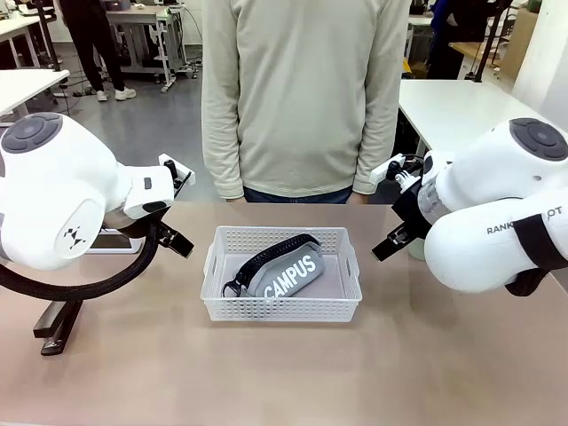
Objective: Efficiently arrange items inside the basket to fit them all.
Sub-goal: Pick up the Digital clock and place it inside the Organizing basket.
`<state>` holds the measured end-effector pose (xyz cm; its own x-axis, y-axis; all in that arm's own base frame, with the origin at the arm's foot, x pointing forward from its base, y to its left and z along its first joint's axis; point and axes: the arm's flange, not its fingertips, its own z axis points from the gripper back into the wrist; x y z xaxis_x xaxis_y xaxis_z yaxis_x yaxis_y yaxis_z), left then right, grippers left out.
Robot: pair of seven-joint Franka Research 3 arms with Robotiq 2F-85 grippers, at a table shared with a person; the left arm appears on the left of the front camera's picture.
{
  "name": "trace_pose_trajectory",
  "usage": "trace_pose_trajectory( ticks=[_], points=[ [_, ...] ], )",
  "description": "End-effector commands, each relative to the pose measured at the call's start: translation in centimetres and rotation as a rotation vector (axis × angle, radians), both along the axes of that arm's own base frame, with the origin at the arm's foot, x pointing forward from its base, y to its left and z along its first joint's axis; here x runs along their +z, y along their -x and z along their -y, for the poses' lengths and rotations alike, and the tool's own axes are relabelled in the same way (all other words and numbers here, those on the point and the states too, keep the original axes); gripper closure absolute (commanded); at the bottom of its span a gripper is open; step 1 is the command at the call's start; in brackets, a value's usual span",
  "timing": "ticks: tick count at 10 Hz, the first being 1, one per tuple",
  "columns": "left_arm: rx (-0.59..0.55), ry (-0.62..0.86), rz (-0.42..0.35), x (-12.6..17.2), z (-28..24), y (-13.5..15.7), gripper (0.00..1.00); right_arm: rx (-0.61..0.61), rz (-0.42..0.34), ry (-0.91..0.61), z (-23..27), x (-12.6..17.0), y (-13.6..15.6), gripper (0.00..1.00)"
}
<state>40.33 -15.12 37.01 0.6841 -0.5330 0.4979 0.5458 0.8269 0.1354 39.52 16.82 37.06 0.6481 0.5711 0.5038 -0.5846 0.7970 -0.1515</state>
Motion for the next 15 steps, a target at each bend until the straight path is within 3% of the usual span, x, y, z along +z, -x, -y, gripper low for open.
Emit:
trace_pose_trajectory(
  ticks=[1,6,7,8,9,11,13,15],
  points=[
    [-0.001,0.0,0.0,0.0,0.0,0.0,0.0,-0.001,0.0,-0.001,0.0,0.0,0.0,0.0],
    [0.0,0.0,0.0,0.0,0.0,0.0,0.0,0.0,0.0,0.0,0.0,0.0,0.0,0.0],
    [-0.095,0.054,-0.016,1.4,-0.7,1.4,0.0,0.063,-0.082,-0.02,0.4,1.3,1.3,0.0],
    [-0.163,0.15,-0.079,3.3,-2.0,3.8,0.0,0.121,-0.175,-0.012,1.9,3.2,3.1,0.0],
    [-0.229,0.194,-0.117,5.9,-4.1,6.7,0.0,0.142,-0.197,-0.089,4.5,5.9,5.0,0.0],
    [-0.2,0.299,-0.095,9.6,-8.1,10.7,0.0,0.084,-0.199,-0.338,8.5,10.2,7.9,0.0],
    [-0.076,0.521,-0.039,13.4,-13.9,13.8,0.0,-0.101,-0.313,-0.622,13.9,14.6,10.8,0.0],
    [0.014,0.789,0.011,13.7,-21.5,16.0,0.0,-0.224,-0.308,-0.905,21.2,15.8,12.9,0.0]
  ],
)
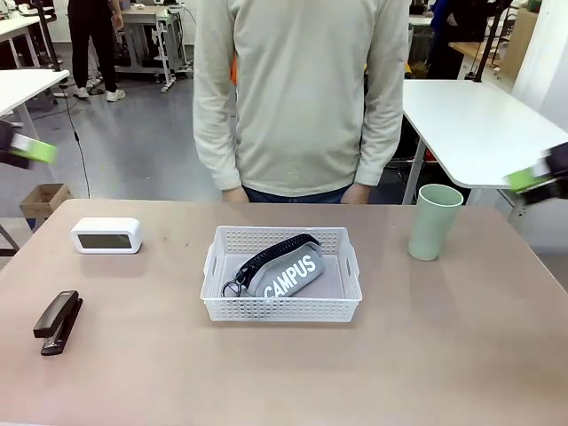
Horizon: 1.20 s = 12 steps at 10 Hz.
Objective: Efficiently arrange items inside the basket to fit them all.
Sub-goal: Pick up the Digital clock and place it inside the Organizing basket.
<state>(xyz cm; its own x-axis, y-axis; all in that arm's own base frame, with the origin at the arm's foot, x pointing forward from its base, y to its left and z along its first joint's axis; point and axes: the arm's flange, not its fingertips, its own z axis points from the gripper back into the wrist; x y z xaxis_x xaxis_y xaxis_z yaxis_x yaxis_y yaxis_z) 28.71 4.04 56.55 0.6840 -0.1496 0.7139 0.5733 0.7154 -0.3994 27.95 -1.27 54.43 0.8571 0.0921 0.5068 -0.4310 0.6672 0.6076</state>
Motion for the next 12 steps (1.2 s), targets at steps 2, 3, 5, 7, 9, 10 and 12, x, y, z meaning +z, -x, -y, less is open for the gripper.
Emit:
trace_pose_trajectory(
  ticks=[2,3,5,7,9,10,12],
  points=[
    [0.213,0.372,0.001,-8.5,-9.7,6.4,0.0,-0.284,-0.044,-0.357,10.7,-2.8,3.0,0.0],
    [0.281,0.459,-0.032,-10.4,-12.9,7.1,0.0,-0.349,-0.057,-0.44,13.7,-3.8,3.7,0.0],
    [0.366,0.625,-0.075,-14.7,-16.9,8.6,0.0,-0.454,-0.081,-0.565,18.5,-6.3,4.6,0.0],
    [0.423,0.687,-0.079,-17.0,-17.8,9.4,0.0,-0.534,-0.103,-0.638,21.4,-9.1,4.1,0.0],
    [0.438,0.661,-0.107,-14.8,-23.9,9.2,0.0,-0.543,-0.12,-0.607,21.5,-8.3,5.4,0.0],
    [0.438,0.661,-0.107,-14.8,-23.9,9.2,0.0,-0.543,-0.12,-0.607,21.5,-8.3,5.4,0.0],
    [0.438,0.661,-0.107,-14.8,-23.9,9.2,0.0,-0.543,-0.12,-0.607,21.5,-8.3,5.4,0.0]
  ],
)
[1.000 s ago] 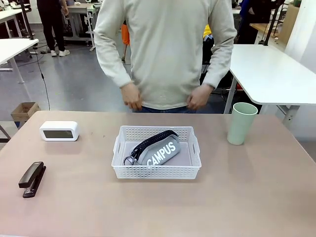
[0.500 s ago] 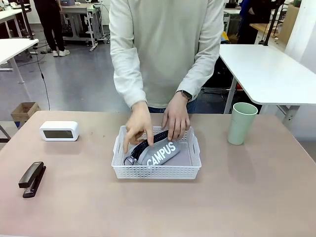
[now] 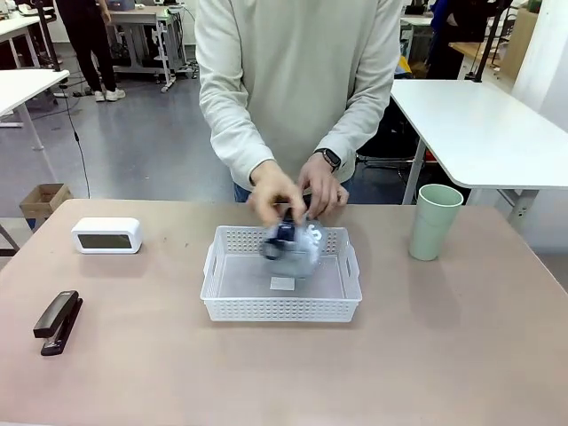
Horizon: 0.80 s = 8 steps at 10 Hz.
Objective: Efficiently arrange items inside the basket to fit them all.
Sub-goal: Pick up the Digital clock and place it inside the Organizing basket.
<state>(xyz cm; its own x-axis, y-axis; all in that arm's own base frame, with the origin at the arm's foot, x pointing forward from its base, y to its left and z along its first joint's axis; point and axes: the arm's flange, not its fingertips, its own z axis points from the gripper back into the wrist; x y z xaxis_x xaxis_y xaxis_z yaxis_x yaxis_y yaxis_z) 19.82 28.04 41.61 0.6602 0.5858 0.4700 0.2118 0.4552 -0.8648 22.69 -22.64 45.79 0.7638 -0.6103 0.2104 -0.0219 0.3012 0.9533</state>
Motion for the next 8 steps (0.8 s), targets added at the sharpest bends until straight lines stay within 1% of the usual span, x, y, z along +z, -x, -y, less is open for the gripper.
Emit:
trace_pose_trajectory(
  ticks=[1,8],
  points=[
    [-0.003,-0.009,0.02,0.19,0.05,0.26,0.0,-0.002,0.032,0.004,0.12,0.37,0.18,0.0],
    [-0.003,-0.009,0.02,0.19,0.05,0.26,0.0,-0.002,0.032,0.004,0.12,0.37,0.18,0.0]
  ],
)
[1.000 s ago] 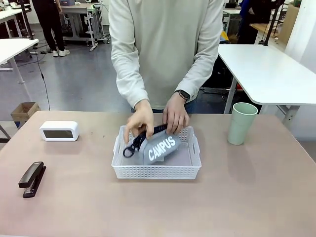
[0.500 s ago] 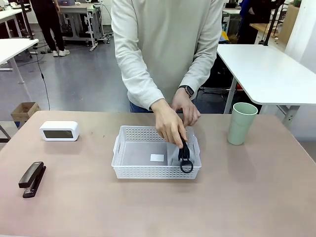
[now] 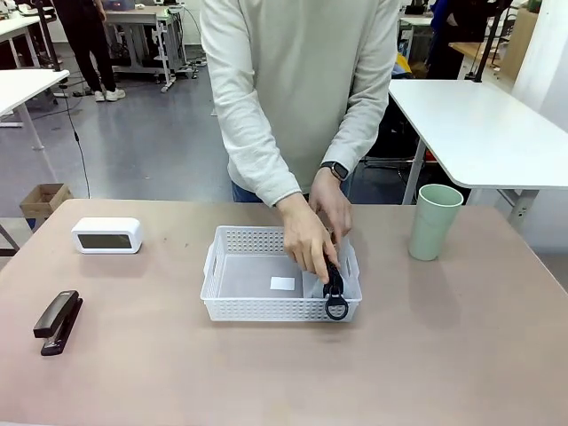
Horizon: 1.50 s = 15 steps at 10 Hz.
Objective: Efficiently arrange items inside the basket to fit them all.
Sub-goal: Pick up the Digital clock and place it inside the Organizing basket.
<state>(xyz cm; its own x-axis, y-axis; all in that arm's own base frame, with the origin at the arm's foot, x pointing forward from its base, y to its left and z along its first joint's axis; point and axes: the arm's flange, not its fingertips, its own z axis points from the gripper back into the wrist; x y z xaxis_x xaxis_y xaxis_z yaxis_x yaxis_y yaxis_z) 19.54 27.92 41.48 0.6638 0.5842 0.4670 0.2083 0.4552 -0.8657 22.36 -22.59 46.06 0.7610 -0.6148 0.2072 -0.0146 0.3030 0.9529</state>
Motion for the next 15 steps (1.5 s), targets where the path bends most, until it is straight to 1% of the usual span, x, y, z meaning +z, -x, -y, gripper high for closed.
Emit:
trace_pose_trajectory(
  ticks=[1,2,3,4,5,6,7,8,9,10,11,12,13,14,15],
  points=[
    [0.0,0.001,0.002,0.0,0.0,0.0,0.0,0.004,0.038,0.002,0.2,0.1,-0.2,0.0],
    [-0.129,-0.086,0.042,2.2,1.1,-2.2,0.0,0.004,0.038,0.002,0.2,0.1,-0.2,0.0],
    [-0.226,-0.207,0.052,4.7,2.8,-5.2,0.0,0.004,0.038,0.002,0.2,0.1,-0.2,0.0],
    [-0.34,-0.307,0.046,7.1,5.0,-8.8,0.0,0.004,0.038,0.002,0.2,0.1,-0.2,0.0],
    [-0.439,-0.383,0.027,8.6,7.2,-11.8,0.0,0.004,0.038,0.002,0.2,0.1,-0.2,0.0],
    [-0.563,-0.438,0.01,9.7,9.7,-14.8,0.0,0.004,0.038,0.002,0.2,0.1,-0.2,0.0],
    [-0.649,-0.516,-0.049,10.1,12.8,-17.8,0.0,0.004,0.038,0.002,0.2,0.1,-0.2,0.0],
    [-0.72,-0.609,-0.159,10.0,16.9,-20.8,0.0,0.004,0.038,0.002,0.2,0.1,-0.2,0.0],
    [-0.693,-0.682,-0.23,9.8,19.7,-23.4,0.0,0.004,0.038,0.002,0.2,0.1,-0.2,0.0],
    [-0.609,-0.73,-0.373,9.4,21.5,-25.5,0.0,0.004,0.038,0.002,0.2,0.1,-0.2,0.0],
    [-0.483,-0.716,-0.351,10.5,21.0,-25.3,0.0,0.004,0.038,0.002,0.2,0.1,-0.2,0.0],
    [-0.666,-0.67,-0.224,9.3,21.9,-24.3,0.0,0.004,0.038,0.002,0.2,0.1,-0.2,0.0],
    [-0.666,-0.67,-0.224,9.3,21.9,-24.3,0.0,0.004,0.038,0.002,0.2,0.1,-0.2,0.0],
    [-0.581,-0.713,-0.287,9.3,22.6,-26.1,0.0,0.004,0.038,0.002,0.2,0.1,-0.2,0.0],
    [-0.523,-0.773,-0.429,7.4,22.7,-27.9,0.0,0.004,0.038,0.002,0.2,0.1,-0.2,0.0]
  ],
)
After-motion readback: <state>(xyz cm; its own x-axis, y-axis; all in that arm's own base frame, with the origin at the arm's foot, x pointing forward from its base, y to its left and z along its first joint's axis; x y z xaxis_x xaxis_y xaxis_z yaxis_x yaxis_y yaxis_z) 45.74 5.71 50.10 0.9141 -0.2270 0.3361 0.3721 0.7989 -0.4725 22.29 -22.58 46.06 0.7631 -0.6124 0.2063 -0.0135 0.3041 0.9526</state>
